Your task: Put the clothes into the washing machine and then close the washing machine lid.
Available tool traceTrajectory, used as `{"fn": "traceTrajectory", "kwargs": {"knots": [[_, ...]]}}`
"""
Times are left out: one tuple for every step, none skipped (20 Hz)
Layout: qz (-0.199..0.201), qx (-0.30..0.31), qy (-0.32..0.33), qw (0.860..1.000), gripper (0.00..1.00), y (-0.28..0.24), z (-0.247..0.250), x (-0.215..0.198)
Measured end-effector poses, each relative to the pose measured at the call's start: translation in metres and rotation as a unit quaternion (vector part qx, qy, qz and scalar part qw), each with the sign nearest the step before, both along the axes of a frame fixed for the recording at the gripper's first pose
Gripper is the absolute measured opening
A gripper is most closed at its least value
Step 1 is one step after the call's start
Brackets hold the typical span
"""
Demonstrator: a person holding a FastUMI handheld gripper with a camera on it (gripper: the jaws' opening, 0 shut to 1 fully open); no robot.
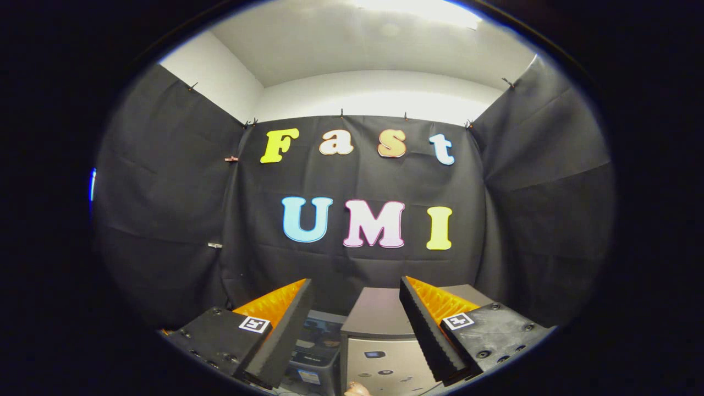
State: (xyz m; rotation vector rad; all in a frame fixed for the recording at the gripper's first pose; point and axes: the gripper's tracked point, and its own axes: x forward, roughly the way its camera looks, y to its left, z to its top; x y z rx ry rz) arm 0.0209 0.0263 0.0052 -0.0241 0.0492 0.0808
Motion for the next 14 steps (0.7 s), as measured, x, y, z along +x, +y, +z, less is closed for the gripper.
{"fn": "traceTrajectory", "kwargs": {"knots": [[-0.008, 0.003, -0.003, 1.0, 0.97, -0.006, 0.002, -0.002], [-0.019, 0.006, -0.008, 1.0, 0.97, -0.014, 0.006, -0.007], [-0.031, 0.01, -0.012, 0.999, 0.96, -0.022, 0.01, -0.01], [-0.04, 0.014, -0.016, 0.999, 0.96, -0.029, 0.012, -0.013], [-0.046, 0.017, -0.019, 0.999, 0.96, -0.033, 0.013, -0.018], [-0.05, 0.017, -0.023, 0.998, 0.96, -0.036, 0.014, -0.023], [-0.053, 0.017, -0.027, 0.998, 0.96, -0.039, 0.017, -0.025], [-0.054, 0.016, -0.03, 0.998, 0.96, -0.041, 0.019, -0.027], [-0.056, 0.014, -0.032, 0.998, 0.96, -0.044, 0.02, -0.03], [-0.058, 0.012, -0.033, 0.998, 0.96, -0.047, 0.021, -0.032], [-0.061, 0.009, -0.034, 0.998, 0.96, -0.051, 0.02, -0.033], [-0.063, 0.008, -0.033, 0.997, 0.96, -0.054, 0.02, -0.033], [-0.064, 0.009, -0.032, 0.997, 0.96, -0.054, 0.02, -0.032], [-0.065, 0.011, -0.031, 0.997, 0.96, -0.055, 0.02, -0.032]]}}
